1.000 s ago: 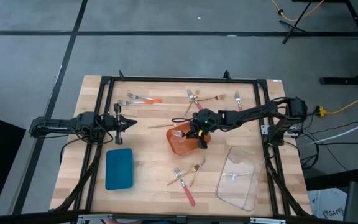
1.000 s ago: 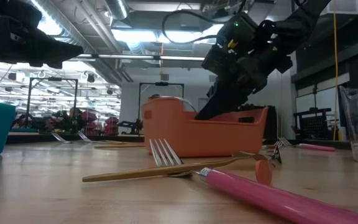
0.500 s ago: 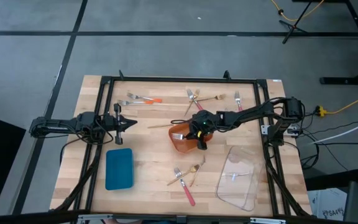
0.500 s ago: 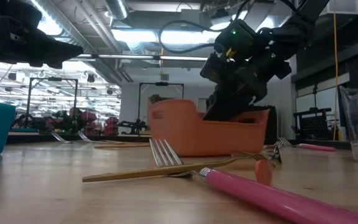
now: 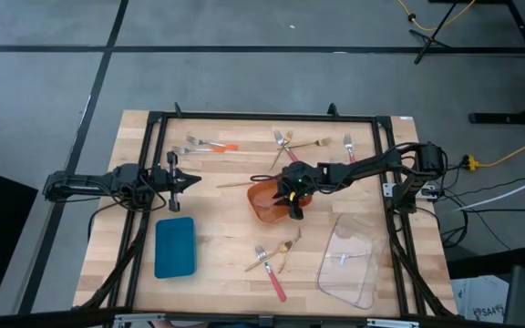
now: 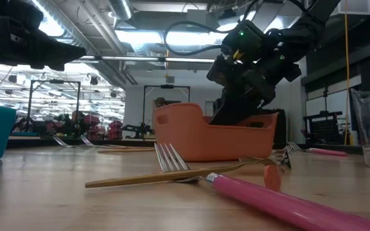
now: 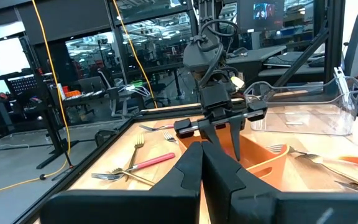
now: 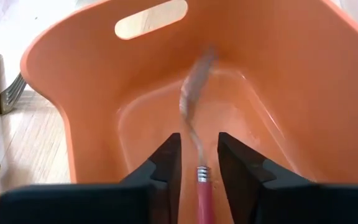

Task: Sort silverware by color (type)
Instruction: Put the pink fork into the orange bin

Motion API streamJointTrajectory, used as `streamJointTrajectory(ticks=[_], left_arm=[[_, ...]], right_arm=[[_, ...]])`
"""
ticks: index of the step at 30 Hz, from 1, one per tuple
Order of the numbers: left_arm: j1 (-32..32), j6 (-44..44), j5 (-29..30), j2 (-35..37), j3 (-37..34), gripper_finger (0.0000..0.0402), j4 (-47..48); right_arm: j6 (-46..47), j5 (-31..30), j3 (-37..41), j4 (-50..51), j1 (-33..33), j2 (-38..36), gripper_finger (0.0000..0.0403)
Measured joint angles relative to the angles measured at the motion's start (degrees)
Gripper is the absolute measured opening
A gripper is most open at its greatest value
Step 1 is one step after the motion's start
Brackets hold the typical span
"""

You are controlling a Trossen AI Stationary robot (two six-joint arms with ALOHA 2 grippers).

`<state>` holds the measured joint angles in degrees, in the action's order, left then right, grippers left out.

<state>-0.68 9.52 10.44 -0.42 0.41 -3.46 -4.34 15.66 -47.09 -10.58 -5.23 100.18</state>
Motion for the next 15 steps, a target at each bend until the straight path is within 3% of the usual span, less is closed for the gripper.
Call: streamJointTrajectory(ticks=[10,15], left_arm=[[0.0,0.0,0.0,0.0,0.0,0.0000,0.0],[0.0,0.0,0.0,0.0,0.0,0.0000,0.0]], right_arm=[[0.0,0.0,-1.2,0.9,0.0,-0.3,0.0115],[-0.8,0.0,-8.2,11.5,0.0,-0.7,0.0115]])
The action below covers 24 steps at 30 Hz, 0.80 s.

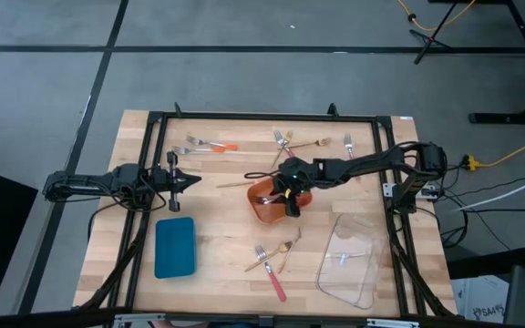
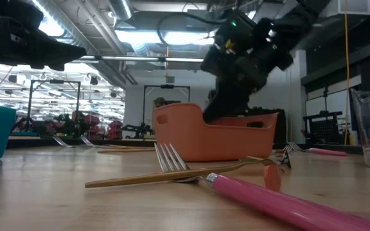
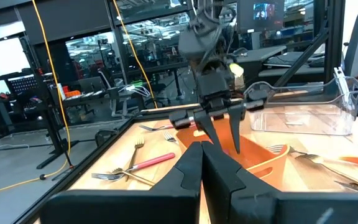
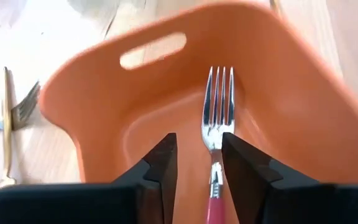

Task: Sort silverware by color (type)
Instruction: Put the pink fork into the orange bin

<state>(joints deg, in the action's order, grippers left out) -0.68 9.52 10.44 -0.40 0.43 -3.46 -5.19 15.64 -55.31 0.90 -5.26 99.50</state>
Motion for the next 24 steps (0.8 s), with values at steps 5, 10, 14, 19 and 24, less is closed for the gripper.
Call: streamJointTrajectory(ticks=[5,10,14,19,24], left_arm=[[0.0,0.0,0.0,0.0,0.0,0.0000,0.0],[0.0,0.0,0.0,0.0,0.0,0.0000,0.0],[0.0,0.0,0.0,0.0,0.0,0.0000,0.0],[0.0,0.0,0.0,0.0,0.0,0.0000,0.0],[0.0,0.0,0.0,0.0,0.0,0.0000,0.0]], right_arm=[[-4.4,-3.0,-13.4,23.9,0.0,0.0,0.0115],[-5.9,-12.9,-27.0,44.7,0.0,0.0,0.0115],[-6.8,-18.9,-36.5,57.9,0.0,-0.1,0.0115],[-5.7,-22.2,-42.5,68.8,-1.2,-2.9,0.0115],[-0.2,-22.7,-41.0,73.4,-6.3,-9.6,0.0115]])
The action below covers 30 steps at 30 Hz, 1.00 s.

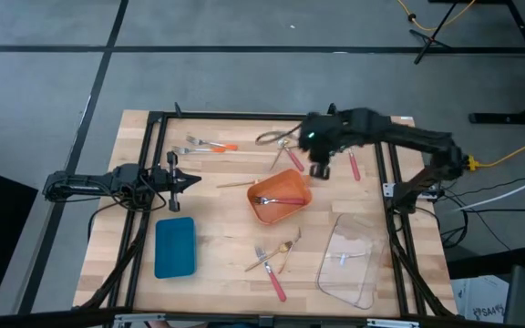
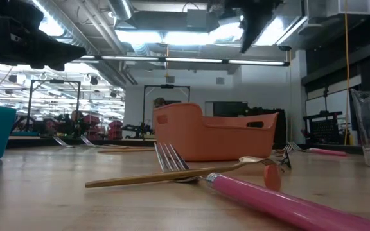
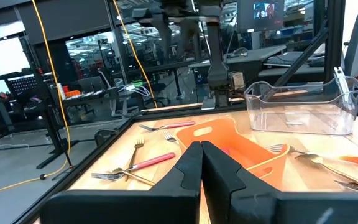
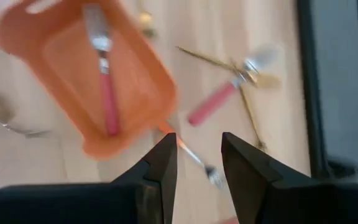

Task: Sort silverware by color (type)
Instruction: Put the pink fork into the orange bin

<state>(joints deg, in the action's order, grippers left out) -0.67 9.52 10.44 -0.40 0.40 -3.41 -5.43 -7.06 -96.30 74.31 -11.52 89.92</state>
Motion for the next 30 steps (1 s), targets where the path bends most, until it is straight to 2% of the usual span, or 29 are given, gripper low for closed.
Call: streamJointTrajectory(ticks=[10,18,25,30], left_arm=[[0.0,0.0,0.0,0.0,0.0,0.0000,0.1],[0.0,0.0,0.0,0.0,0.0,0.0000,0.2],[0.0,0.0,0.0,0.0,0.0,0.0000,0.2],[0.0,0.0,0.5,0.0,0.0,0.0000,0.2]], right_arm=[[11.7,-6.0,18.3,-4.4,-18.6,-14.8,0.0115],[19.0,-4.2,33.9,-12.9,-34.0,-15.8,0.0115],[19.3,2.3,45.5,-23.0,-38.2,-15.0,0.0115],[19.3,3.1,50.4,-27.7,-38.0,-15.0,0.0115]])
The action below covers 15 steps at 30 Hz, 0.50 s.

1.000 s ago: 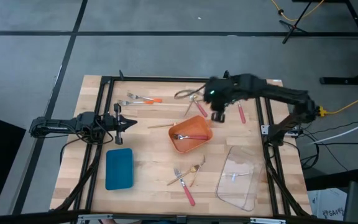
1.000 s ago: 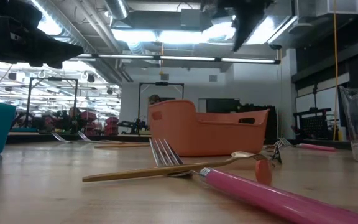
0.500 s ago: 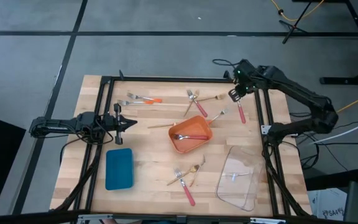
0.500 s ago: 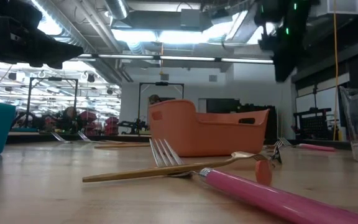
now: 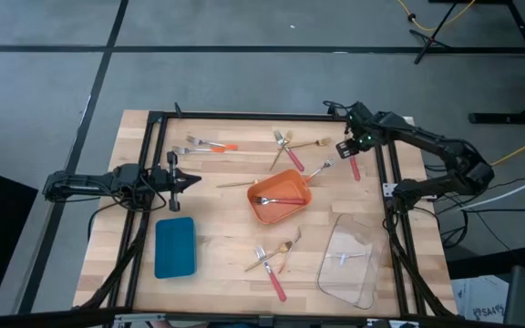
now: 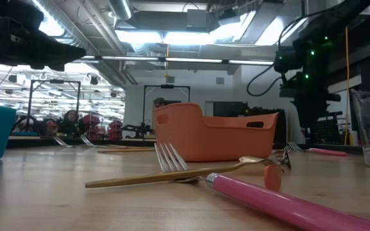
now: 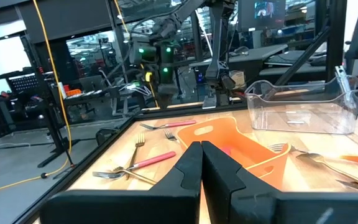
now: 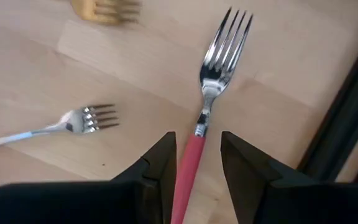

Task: Sort silverware by color (type)
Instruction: Put the pink fork into the orange bin

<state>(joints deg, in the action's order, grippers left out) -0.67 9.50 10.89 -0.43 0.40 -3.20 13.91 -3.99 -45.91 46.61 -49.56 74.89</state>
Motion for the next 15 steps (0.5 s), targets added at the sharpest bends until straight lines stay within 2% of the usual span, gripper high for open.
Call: streamJointTrajectory(ticks=[6,15], left_arm=[[0.0,0.0,0.6,0.0,0.0,0.0000,0.0],[0.0,0.0,0.6,0.0,0.0,0.0000,0.0]], right_arm=[[0.0,-0.3,3.1,-4.0,0.0,0.0,0.0115],[0.0,-2.0,3.3,-6.4,0.0,0.3,0.0115]])
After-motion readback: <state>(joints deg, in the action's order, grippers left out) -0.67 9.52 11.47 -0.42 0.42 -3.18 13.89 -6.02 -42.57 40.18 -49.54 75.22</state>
